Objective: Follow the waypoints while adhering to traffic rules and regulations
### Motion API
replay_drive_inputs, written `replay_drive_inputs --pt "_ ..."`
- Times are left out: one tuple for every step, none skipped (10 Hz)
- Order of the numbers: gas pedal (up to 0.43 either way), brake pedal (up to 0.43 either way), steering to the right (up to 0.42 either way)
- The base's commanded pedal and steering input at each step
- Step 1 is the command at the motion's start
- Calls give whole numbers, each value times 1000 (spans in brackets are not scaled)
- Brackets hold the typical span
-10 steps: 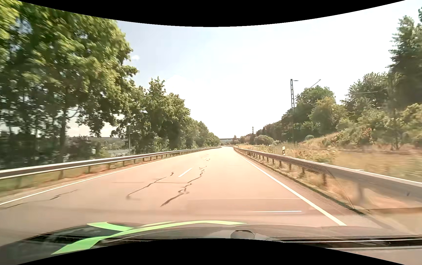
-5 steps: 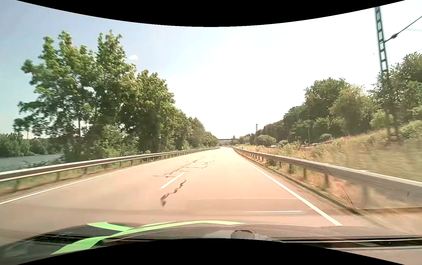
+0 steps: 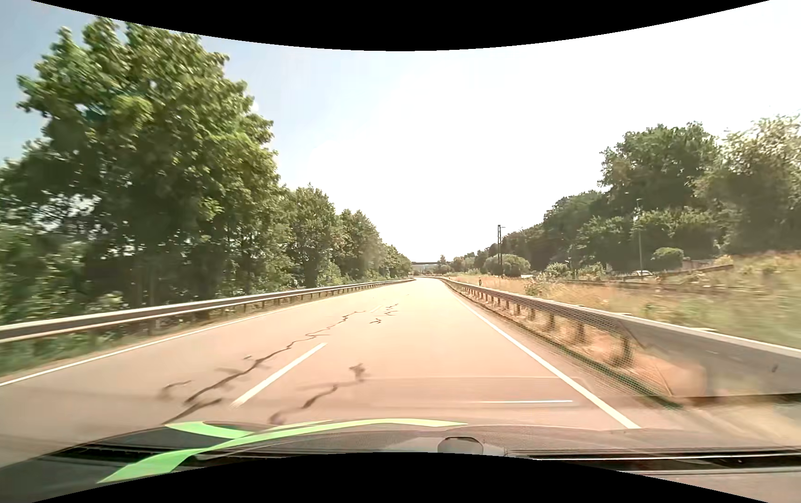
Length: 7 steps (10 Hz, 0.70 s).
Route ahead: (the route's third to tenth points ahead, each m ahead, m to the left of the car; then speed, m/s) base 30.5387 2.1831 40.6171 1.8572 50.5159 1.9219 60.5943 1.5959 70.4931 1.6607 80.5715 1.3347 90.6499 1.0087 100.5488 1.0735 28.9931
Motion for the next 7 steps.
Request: replay_drive_inputs --pt "350 0 0" --pt "350 0 0" --pt "350 0 0" --pt "339 0 0" --pt "311 0 0" --pt "299 0 0" --pt "287 0 0"
